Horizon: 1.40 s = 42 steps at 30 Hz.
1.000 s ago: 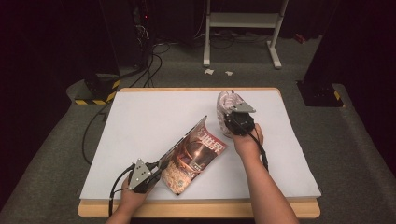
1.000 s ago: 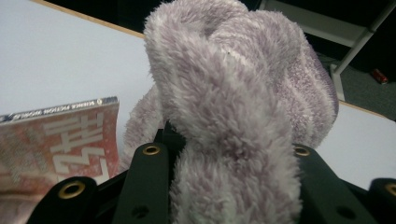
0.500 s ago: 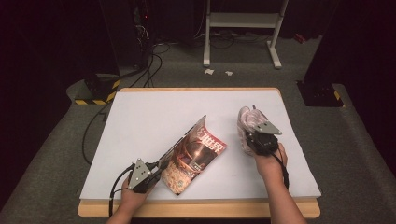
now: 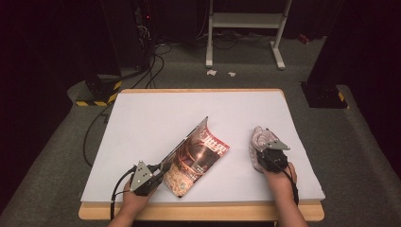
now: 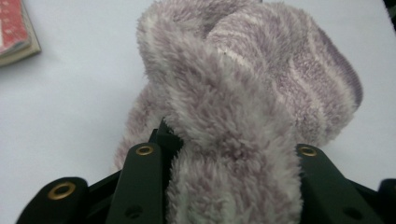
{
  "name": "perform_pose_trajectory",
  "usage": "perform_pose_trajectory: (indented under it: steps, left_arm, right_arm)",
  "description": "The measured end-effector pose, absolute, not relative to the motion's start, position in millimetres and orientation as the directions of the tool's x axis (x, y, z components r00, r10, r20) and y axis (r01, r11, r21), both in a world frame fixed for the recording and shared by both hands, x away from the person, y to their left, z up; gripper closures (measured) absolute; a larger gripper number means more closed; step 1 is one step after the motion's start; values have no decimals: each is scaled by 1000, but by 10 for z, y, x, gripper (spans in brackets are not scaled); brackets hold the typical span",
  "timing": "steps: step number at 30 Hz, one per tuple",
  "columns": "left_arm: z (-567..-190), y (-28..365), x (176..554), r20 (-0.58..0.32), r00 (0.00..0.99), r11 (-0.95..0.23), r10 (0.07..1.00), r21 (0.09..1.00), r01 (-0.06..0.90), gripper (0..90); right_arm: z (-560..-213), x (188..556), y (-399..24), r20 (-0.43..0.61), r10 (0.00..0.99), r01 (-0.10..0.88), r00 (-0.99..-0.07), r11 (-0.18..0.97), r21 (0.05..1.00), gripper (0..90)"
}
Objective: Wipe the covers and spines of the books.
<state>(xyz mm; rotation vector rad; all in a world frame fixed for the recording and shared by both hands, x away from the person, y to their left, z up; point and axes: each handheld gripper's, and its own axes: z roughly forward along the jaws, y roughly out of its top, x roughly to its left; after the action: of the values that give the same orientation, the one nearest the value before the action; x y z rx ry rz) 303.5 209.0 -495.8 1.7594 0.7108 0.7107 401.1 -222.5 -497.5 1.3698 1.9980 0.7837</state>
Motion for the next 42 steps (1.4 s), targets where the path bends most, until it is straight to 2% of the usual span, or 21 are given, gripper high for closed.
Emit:
perform_pose_trajectory:
  steps: [5, 9, 12, 18, 29, 36, 39, 42]
  left_arm:
    - [-4962, 2091, 3036, 119, 644, -258, 756, 958, 127, 813]
    - [-4964, 2094, 3035, 125, 645, -264, 754, 957, 124, 812]
    - [-4968, 2098, 3039, 120, 644, -260, 756, 957, 128, 812]
    - [-4968, 2099, 3042, 122, 639, -263, 759, 956, 131, 812]
    - [-4965, 2105, 3049, 111, 638, -257, 762, 956, 141, 814]
    - [-4961, 2106, 3052, 84, 623, -243, 778, 954, 174, 823]
    - [-4959, 2102, 3049, 80, 621, -238, 780, 955, 176, 824]
    - [-4948, 2098, 3045, 67, 621, -229, 781, 956, 185, 823]
  right_arm:
    - [-4990, 4004, -2226, -138, 945, 592, -295, 295, 750, 607]
    - [-4965, 4014, -2227, -120, 950, 605, -289, 278, 746, 539]
    - [-4894, 4018, -2220, -97, 953, 603, -286, 258, 755, 454]
    - [-4664, 3986, -2201, -94, 954, 561, -283, 244, 791, 388]
    - [-4339, 3844, -2064, -122, 945, 475, -302, 261, 840, 377]
    - [-4258, 3511, -1776, -185, 920, 363, -347, 313, 878, 391]
    - [-4257, 3483, -1745, -194, 916, 353, -352, 321, 879, 391]
    - [-4297, 3491, -1765, -158, 916, 372, -368, 301, 878, 390]
